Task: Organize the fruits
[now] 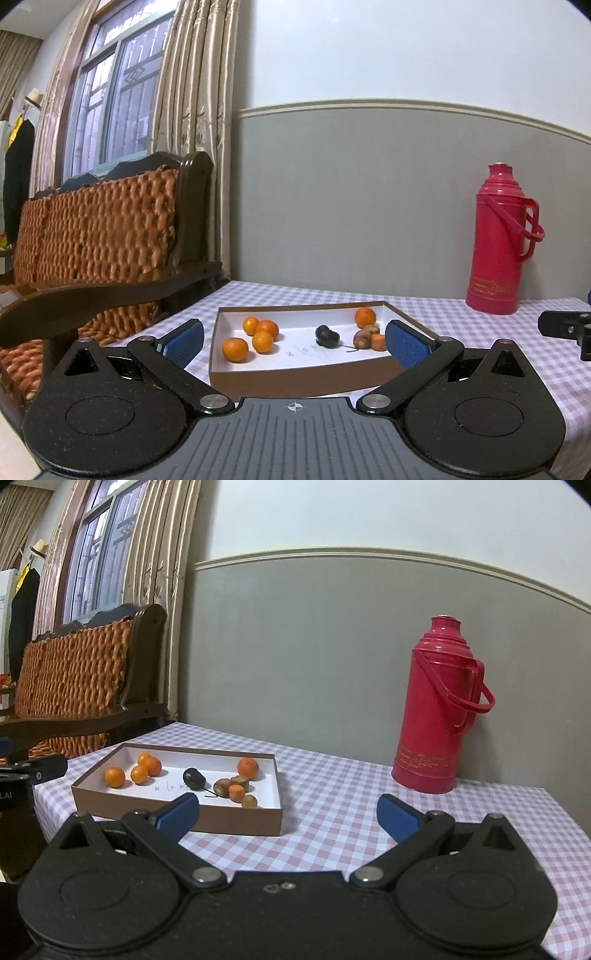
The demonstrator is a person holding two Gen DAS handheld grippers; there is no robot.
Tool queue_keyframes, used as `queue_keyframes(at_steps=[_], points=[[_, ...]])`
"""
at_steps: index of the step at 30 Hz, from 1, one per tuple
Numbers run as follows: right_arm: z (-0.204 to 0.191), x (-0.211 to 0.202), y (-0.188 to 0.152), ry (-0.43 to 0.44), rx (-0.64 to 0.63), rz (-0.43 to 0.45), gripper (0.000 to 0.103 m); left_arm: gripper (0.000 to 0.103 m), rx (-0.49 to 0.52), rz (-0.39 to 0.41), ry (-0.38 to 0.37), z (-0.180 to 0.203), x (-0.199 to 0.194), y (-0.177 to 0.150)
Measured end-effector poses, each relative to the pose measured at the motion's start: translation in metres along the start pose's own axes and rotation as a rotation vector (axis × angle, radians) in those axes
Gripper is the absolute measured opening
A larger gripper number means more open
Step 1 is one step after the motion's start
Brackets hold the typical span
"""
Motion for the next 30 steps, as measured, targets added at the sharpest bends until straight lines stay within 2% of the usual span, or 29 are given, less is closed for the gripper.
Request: queue_keyframes(at_steps=[30], points=[[-0.0046,0.0015,0.0,0.001,-0.007,-0.007,0.097,0.103,0.01,0.0,-0.019,0.0044,-0.0009,0.0012]])
Point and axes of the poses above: each gripper's, at about its wrist camera, not at the fingertips, and x roughly the way its jaws point, z to its right, y to its top, the point moved 3 cm from there along x, roughly the way its jaws point, and after that the axes turned 3 degrees about z, right-handed, at the moved point
